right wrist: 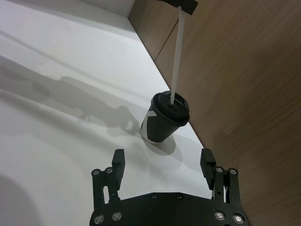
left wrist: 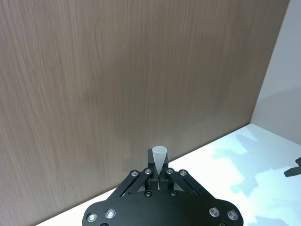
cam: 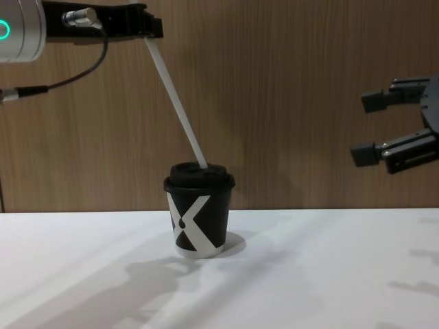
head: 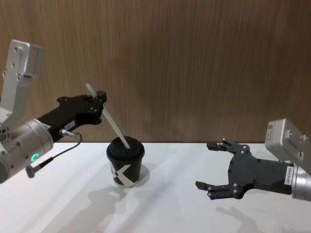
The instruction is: Pick up the straw with one hand, pass it to the other hand, and insert it into the cup.
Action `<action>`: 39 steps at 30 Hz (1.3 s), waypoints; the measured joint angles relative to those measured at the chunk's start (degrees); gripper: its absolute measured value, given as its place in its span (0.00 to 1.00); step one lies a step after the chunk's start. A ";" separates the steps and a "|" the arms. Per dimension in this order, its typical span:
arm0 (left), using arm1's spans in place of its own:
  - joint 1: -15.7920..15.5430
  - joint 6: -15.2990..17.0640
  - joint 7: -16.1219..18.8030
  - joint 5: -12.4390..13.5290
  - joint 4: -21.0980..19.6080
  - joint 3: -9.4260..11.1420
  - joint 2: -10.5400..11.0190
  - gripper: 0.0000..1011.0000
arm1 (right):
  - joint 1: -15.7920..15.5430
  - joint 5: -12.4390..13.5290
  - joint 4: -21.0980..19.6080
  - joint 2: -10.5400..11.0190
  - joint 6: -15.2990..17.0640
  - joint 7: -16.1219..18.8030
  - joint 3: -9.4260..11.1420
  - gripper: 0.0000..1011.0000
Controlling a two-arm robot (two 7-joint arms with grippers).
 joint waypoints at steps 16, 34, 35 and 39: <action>-1.32 0.06 -1.51 0.62 1.92 0.39 -0.74 0.01 | 0.00 0.00 0.00 0.00 0.00 0.00 0.00 0.99; -2.56 1.09 -2.52 0.70 3.75 1.31 -1.21 0.01 | 0.00 0.00 0.00 0.00 0.00 0.00 0.00 0.99; -2.63 1.12 -2.56 0.70 3.85 1.38 -1.26 0.01 | 0.00 0.00 0.00 0.00 0.00 0.00 0.00 0.99; -3.12 1.30 -2.77 0.69 4.62 1.86 -1.48 0.01 | 0.00 0.00 0.00 0.00 0.00 0.00 0.00 0.99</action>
